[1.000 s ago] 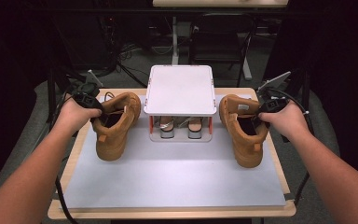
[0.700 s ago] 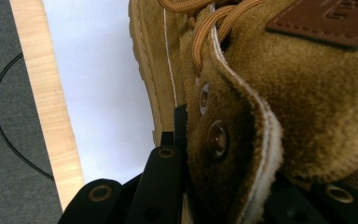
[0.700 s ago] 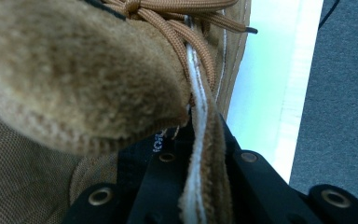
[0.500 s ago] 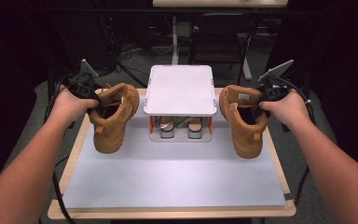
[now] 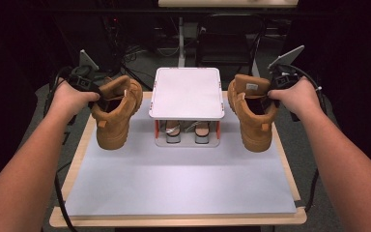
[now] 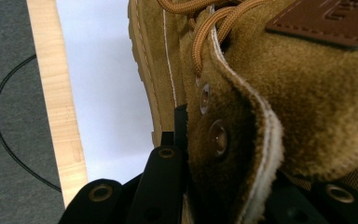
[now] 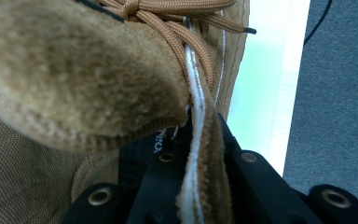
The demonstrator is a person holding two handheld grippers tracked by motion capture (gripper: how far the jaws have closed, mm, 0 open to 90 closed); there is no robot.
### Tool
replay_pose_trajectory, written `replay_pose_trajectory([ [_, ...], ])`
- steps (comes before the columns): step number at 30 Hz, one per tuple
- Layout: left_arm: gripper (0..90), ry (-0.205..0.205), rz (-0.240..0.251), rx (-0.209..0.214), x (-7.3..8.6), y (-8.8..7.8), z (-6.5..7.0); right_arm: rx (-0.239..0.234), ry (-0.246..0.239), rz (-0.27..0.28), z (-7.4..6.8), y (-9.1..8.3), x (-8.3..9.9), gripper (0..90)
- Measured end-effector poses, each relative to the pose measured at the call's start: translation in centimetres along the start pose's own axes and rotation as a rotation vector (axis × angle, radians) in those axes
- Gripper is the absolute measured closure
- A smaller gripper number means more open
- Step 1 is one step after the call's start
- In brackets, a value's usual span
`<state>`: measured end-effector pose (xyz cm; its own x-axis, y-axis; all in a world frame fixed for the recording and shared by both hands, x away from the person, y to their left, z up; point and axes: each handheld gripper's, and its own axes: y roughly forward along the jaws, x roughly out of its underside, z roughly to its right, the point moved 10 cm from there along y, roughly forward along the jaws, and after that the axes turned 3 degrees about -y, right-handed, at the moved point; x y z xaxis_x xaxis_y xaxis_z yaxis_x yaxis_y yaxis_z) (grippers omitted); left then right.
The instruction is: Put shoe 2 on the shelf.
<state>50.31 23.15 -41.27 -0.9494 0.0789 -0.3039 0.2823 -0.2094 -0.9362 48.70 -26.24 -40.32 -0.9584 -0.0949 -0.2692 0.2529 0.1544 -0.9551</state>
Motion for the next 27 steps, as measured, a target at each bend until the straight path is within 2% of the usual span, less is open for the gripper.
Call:
replay_pose_trajectory([
  [9, 85.6, -0.029, 0.005, 0.016, -1.6, -0.4, 0.3, -0.008, 0.030, 0.002, 0.2, -0.3, -1.7, 86.2],
  [18, 85.7, -0.054, 0.007, 0.034, -3.1, -0.3, 0.9, -0.026, 0.072, 0.032, -0.2, -0.9, -4.0, 86.1],
  [22, 85.6, -0.073, 0.008, 0.043, -3.7, -0.1, 1.0, -0.041, 0.088, 0.047, -0.6, -1.4, -4.9, 86.1],
  [27, 85.6, -0.106, 0.027, 0.044, -4.4, 0.3, 1.0, -0.031, 0.109, 0.053, -0.7, -1.5, -5.6, 86.1],
])
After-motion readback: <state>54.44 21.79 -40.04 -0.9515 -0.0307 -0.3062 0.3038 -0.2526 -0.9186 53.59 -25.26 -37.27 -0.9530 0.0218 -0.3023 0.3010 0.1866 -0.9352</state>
